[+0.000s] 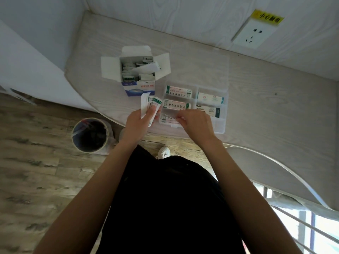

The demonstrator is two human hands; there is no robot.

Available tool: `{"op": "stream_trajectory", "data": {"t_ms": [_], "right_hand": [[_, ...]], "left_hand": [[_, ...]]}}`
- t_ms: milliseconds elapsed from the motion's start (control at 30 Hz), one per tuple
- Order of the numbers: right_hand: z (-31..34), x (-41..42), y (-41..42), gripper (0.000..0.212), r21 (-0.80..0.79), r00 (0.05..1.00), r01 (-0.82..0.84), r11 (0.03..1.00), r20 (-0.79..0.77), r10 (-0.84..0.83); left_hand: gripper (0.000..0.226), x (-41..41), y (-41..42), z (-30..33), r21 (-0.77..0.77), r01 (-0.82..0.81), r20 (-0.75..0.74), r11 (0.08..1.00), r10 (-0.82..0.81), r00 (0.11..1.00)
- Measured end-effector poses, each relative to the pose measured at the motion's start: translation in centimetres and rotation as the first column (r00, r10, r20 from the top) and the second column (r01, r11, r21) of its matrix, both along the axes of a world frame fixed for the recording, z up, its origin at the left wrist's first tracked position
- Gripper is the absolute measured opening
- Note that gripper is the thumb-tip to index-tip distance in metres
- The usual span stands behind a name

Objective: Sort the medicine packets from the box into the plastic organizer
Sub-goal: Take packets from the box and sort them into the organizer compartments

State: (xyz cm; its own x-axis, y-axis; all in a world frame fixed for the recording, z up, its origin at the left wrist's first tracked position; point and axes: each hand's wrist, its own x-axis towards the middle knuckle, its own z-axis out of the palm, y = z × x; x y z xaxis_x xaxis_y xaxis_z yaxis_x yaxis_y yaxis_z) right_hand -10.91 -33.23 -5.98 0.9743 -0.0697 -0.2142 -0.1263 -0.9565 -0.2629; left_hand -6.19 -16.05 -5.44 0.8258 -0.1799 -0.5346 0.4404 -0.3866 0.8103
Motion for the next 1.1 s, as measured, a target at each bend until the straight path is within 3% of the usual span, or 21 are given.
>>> {"op": "stream_trajectory", "data": {"t_ms": [167,300,400,467,567,633,700,767,833,867,967,1100], "right_hand": [[-0.7,0.8,1.2,0.022,-0.221,0.989,-0.147,0.964,-0.020,0.147],[-0.3,0.7,1.4,0.018,-0.306,0.975,-0.219,0.926,-0.038,0.218],[0.2,0.9,1.4,0.019,-0.305,0.970,-0.215,0.928,0.043,0.238],[0.1,1.0,1.5,0.016,-0.308,0.965,-0.249,0.918,-0.004,0.261],[-0.2,0.9,1.6,0.016,-0.310,0.961,-0.261,0.914,0.004,0.276],[-0.6,0.9,1.7,0.020,-0.279,0.956,-0.244,0.929,0.092,0.278],[-1.1,0.7,1.6,0.020,-0.151,0.945,-0.192,0.970,0.237,0.224],[-0.1,0.5,1.9,0.011,0.228,0.965,0.011,0.974,0.253,-0.071],[1.2,0.5,2.1,0.017,0.612,0.926,0.245,0.752,0.084,-0.369],[1.8,0.5,2.1,0.019,0.710,0.908,0.299,0.638,-0.005,-0.420],[2.5,0.4,1.8,0.022,0.829,0.884,0.369,0.420,-0.173,-0.435],[2.1,0.0,1.3,0.023,0.845,0.867,0.383,0.373,-0.190,-0.461]], "left_hand": [[0.037,0.1,0.0,-0.2,-0.004,-0.001,-0.002,1.000,0.001,1.000],[0.037,0.1,-0.2,-0.2,0.009,0.008,-0.008,1.000,-0.008,1.000],[0.041,0.2,-0.2,-0.4,0.005,0.019,0.011,1.000,-0.019,1.000],[0.047,0.2,-0.1,-0.5,0.002,0.024,0.007,1.000,-0.024,1.000],[0.040,0.1,-0.1,-0.5,0.018,0.023,0.017,1.000,-0.023,1.000],[0.035,0.2,-0.2,-0.5,0.021,0.002,0.040,1.000,-0.003,0.999],[0.024,0.1,-0.3,0.0,-0.024,-0.054,0.031,0.998,0.055,0.998],[0.014,0.0,-0.3,0.8,-0.096,-0.081,0.013,0.992,0.083,0.996],[0.011,-0.2,-0.3,1.6,-0.159,-0.029,0.003,0.987,0.030,1.000],[0.010,-0.2,-0.3,2.0,-0.175,0.018,-0.004,0.984,-0.019,1.000],[0.009,-0.4,-0.6,2.5,-0.185,0.147,-0.012,0.972,-0.152,0.988],[0.007,-0.5,-0.8,2.5,-0.165,0.169,-0.027,0.972,-0.176,0.984]]}}
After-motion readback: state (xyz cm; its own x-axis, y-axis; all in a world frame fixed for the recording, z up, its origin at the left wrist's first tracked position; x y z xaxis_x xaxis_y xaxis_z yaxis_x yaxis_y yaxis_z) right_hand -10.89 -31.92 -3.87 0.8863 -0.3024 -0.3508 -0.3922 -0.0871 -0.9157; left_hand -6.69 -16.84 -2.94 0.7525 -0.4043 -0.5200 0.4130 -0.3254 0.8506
